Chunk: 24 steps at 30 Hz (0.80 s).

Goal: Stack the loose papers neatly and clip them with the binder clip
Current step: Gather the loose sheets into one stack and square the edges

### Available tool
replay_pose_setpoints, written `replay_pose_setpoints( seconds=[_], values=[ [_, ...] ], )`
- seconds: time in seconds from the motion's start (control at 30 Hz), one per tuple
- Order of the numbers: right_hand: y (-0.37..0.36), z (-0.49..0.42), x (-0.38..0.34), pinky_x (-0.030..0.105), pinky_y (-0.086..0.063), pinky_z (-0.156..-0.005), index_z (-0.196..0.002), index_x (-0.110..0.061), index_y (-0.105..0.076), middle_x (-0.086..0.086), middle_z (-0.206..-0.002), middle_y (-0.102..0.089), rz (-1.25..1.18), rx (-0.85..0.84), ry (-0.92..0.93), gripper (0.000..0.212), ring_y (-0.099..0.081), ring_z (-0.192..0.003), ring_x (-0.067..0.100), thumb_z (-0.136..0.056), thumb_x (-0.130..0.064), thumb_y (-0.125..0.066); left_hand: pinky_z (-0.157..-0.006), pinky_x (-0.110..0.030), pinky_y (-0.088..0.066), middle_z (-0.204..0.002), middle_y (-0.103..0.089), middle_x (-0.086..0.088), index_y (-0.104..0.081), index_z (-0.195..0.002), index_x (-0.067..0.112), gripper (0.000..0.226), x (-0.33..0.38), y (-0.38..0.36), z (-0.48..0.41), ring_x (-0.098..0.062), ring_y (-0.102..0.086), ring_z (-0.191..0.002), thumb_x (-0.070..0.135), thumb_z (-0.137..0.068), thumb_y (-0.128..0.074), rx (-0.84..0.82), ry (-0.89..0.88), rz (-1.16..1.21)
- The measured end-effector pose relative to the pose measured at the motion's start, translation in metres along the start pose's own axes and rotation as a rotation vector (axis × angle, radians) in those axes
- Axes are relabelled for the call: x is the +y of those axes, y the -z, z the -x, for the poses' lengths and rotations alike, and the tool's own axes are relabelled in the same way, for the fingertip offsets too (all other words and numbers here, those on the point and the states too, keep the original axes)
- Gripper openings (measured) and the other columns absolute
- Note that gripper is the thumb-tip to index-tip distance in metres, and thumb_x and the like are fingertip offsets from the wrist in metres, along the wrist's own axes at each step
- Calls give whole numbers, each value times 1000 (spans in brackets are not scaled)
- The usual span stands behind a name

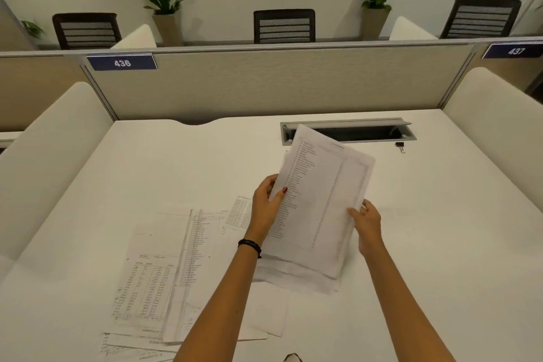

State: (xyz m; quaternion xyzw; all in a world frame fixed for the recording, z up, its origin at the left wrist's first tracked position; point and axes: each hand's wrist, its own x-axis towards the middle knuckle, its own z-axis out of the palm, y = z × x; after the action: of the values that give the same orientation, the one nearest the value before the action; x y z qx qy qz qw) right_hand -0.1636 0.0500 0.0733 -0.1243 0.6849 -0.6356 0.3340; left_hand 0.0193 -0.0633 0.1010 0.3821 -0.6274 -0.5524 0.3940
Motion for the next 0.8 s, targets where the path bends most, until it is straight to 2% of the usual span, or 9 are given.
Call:
replay_pose_setpoints(
  seconds=[0.07, 0.13, 0.2, 0.3, 0.47, 0.6, 0.67, 0.73, 0.8],
  values=[
    [-4, 3, -20, 34, -51, -83, -113, -4, -55, 11, -109, -64, -22, 15, 97, 26, -61, -88, 17, -87, 1, -53, -78, -22, -54, -109, -61, -1, -50, -114, 21, 23, 11, 2, -4, -18, -62, -98, 19, -92, -55, 1, -27, -10],
    [-8, 8, -40, 26, -55, -77, -104, -7, -57, 4, -97, -65, -50, 19, 203, 18, -63, -80, 8, -88, -1, -53, -76, -20, -54, -112, -59, -1, -45, -116, 22, 23, 22, 5, -8, -17, -61, -99, 22, -94, -51, -8, -67, -24],
    [-12, 13, -55, 15, -54, -67, -101, -8, -56, 2, -94, -64, -67, 6, 305, 14, -64, -78, 4, -89, -3, -54, -75, -20, -55, -117, -55, -2, -42, -118, 20, 25, 31, 7, -12, -18, -60, -103, 22, -95, -48, -3, -114, -25],
    [-16, 21, -66, 11, -52, -67, -101, -10, -56, -1, -98, -64, -54, -21, 414, 12, -63, -85, 6, -89, -6, -55, -78, -24, -57, -119, -51, -2, -36, -119, 22, 26, 38, 7, -14, -20, -58, -105, 19, -96, -46, 29, -138, 39],
    [-17, 26, -56, 16, -55, -72, -102, -11, -60, -6, -96, -65, 29, -91, 466, 19, -64, -82, 2, -84, -6, -62, -83, -26, -56, -123, -49, -1, -31, -124, 26, 38, 31, 1, -6, -18, -54, -110, 21, -93, -53, 91, -133, 83],
    [-16, 23, -40, 17, -55, -71, -100, -11, -61, 1, -99, -65, 132, -130, 438, 15, -62, -88, 15, -85, -10, -62, -68, -19, -54, -113, -52, 12, -32, -123, 29, 37, 24, -4, 0, -14, -57, -102, 18, -94, -51, 106, -80, 50],
    [-16, 22, -36, 27, -56, -75, -97, -9, -61, 5, -99, -65, 160, -133, 424, 11, -62, -88, 20, -86, -10, -60, -64, -17, -53, -109, -52, 16, -33, -121, 31, 32, 23, -6, 1, -12, -58, -99, 17, -95, -47, 113, -69, 26],
    [-17, 22, -37, 32, -55, -75, -96, -7, -61, 6, -97, -65, 171, -134, 421, 9, -62, -87, 22, -87, -11, -59, -61, -16, -54, -113, -53, 9, -34, -120, 29, 30, 24, -8, 1, -15, -59, -100, 17, -96, -45, 114, -77, 5],
    [-18, 23, -42, 29, -54, -71, -95, -7, -61, 7, -96, -65, 164, -120, 440, 9, -63, -85, 22, -88, -12, -59, -62, -13, -55, -117, -51, 4, -34, -121, 27, 29, 30, -10, 0, -16, -59, -100, 16, -96, -45, 119, -102, -3]
  ],
)
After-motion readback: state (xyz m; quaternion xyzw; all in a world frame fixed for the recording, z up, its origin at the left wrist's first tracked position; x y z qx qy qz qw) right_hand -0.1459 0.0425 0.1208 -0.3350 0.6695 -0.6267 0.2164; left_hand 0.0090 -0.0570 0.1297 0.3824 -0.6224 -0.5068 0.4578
